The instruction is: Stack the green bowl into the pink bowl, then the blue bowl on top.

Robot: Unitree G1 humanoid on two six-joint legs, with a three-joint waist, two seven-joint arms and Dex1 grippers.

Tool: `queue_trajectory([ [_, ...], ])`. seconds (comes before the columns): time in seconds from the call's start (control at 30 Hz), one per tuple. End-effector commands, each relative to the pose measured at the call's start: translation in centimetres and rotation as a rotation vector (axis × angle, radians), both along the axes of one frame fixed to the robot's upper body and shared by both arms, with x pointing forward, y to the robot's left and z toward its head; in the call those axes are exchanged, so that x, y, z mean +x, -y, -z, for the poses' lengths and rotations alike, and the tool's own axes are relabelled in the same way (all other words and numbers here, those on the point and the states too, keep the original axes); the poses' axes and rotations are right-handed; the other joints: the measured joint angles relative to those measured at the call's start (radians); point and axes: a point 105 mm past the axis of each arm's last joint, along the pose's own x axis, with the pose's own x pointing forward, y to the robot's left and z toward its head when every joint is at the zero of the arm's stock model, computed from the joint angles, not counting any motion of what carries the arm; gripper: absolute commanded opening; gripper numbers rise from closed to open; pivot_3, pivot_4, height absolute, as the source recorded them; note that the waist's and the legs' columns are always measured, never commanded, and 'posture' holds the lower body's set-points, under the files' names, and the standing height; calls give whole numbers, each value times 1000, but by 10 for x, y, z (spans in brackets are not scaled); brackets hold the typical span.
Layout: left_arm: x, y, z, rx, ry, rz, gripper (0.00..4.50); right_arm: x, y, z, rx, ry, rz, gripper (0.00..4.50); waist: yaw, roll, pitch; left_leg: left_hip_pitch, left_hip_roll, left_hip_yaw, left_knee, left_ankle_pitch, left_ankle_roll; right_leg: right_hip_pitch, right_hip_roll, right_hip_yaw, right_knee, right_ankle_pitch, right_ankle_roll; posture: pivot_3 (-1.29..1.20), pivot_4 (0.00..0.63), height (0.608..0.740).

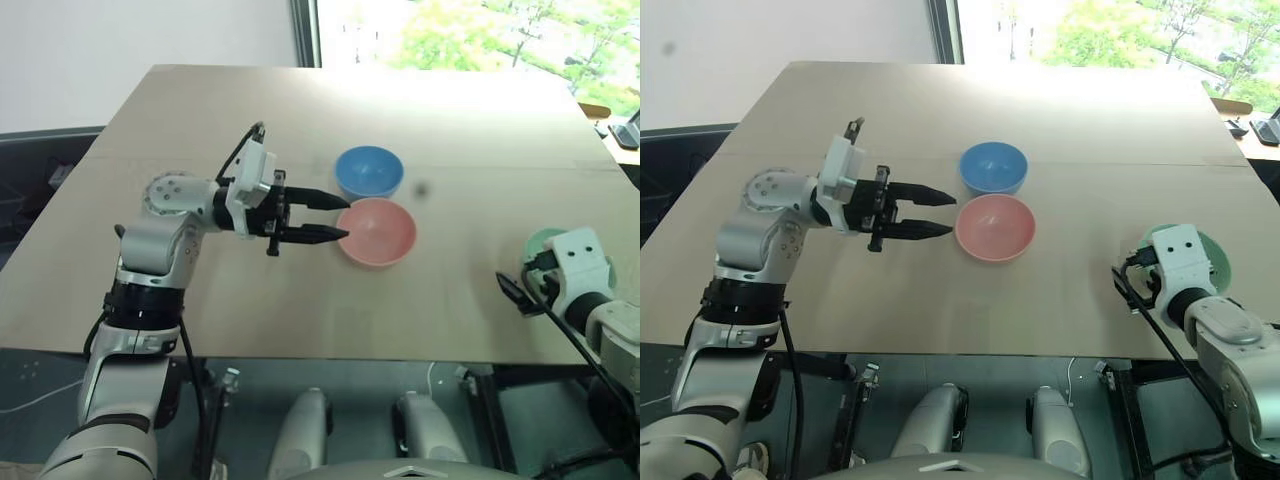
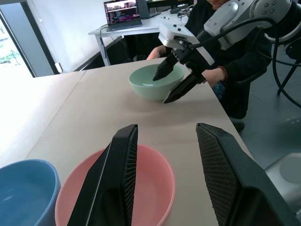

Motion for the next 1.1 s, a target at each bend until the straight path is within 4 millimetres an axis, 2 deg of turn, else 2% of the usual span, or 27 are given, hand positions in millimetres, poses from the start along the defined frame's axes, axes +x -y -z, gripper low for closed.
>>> queue_trajectory([
  [0.03,-6,2,-11,-28,32,16,2134,2,4,-4,-23,16,22,2753,1,0,0,0,0,0,0,0,0,0,0,0,0,0,0,0,150,740],
  [0.1,-7,1,-15,-41,25,11,2134,4,7,-3,-25,12,28,1810,1,0,0,0,0,0,0,0,0,0,0,0,0,0,0,0,150,740],
  [0.13,-7,0,-16,-43,25,4,2134,4,8,-4,-26,11,30,1535,1,0,0,0,0,0,0,0,0,0,0,0,0,0,0,0,150,740],
  [0.17,-6,-1,-16,-42,30,-9,2134,6,10,-4,-34,9,30,1066,1,0,0,0,0,0,0,0,0,0,0,0,0,0,0,0,150,740],
  [0.2,-5,-2,-16,-45,32,-15,2134,7,12,-4,-40,7,30,1066,0,0,0,0,0,0,0,0,0,0,0,0,0,0,0,0,150,740],
  [0.23,-6,-3,-16,-50,30,-23,2134,9,13,-5,-51,11,27,498,0,0,0,0,0,0,0,0,0,0,0,0,0,0,0,0,150,740],
  [0.3,-6,-5,-15,-59,24,-43,2134,14,8,-11,-79,54,-32,151,-1,0,0,0,0,0,0,0,0,0,0,0,0,0,0,0,150,740],
  [0.37,-3,-8,-13,-67,20,-74,2134,19,-15,-26,-45,143,-172,151,-5,0,0,0,0,1,0,0,0,0,0,0,0,0,0,0,150,740],
  [0.43,1,-13,-9,-65,14,-110,2134,21,-54,-50,61,271,-360,151,-14,0,0,1,1,0,0,0,0,0,0,0,0,0,0,0,150,740],
  [0.5,2,-18,-2,-43,13,-131,2134,17,-88,-67,96,356,-558,151,-24,1,1,1,1,0,-1,0,0,0,1,0,0,0,0,0,150,740],
  [0.67,4,-28,1,-48,-3,-181,2134,24,-144,-80,102,400,-835,151,-24,1,1,0,1,0,-1,0,0,0,0,0,-1,0,0,0,150,740],
  [0.77,5,-35,-1,-52,3,-214,2134,32,-164,-78,96,378,-926,151,-22,1,1,0,1,0,-1,0,0,-1,0,-1,-1,0,0,0,150,740],
  [0.93,3,-42,-3,-57,14,-256,2134,35,-185,-53,57,288,-1053,151,-20,1,1,-2,0,-1,-1,0,0,-2,0,-1,-2,0,0,0,150,740],
  [1.0,0,-44,-2,-60,11,-268,2134,36,-193,-49,74,267,-1095,151,-21,1,1,-2,0,-1,-1,0,0,-2,0,-1,-2,0,0,0,150,740],
  [1.03,-2,-45,-1,-59,11,-275,2134,37,-195,-47,66,260,-1112,784,-24,1,1,-2,1,0,-1,0,0,-2,0,-1,-2,0,0,0,150,740],
  [1.07,-3,-46,0,-58,11,-285,2134,38,-196,-46,60,257,-1124,1011,-25,1,1,-2,1,0,-1,0,0,-2,0,-1,-1,0,0,0,150,740],
  [1.1,-3,-47,1,-56,9,-295,2134,39,-197,-46,53,258,-1131,1433,-24,1,1,-1,1,0,-1,0,0,-3,0,0,-1,0,0,0,150,740],
])
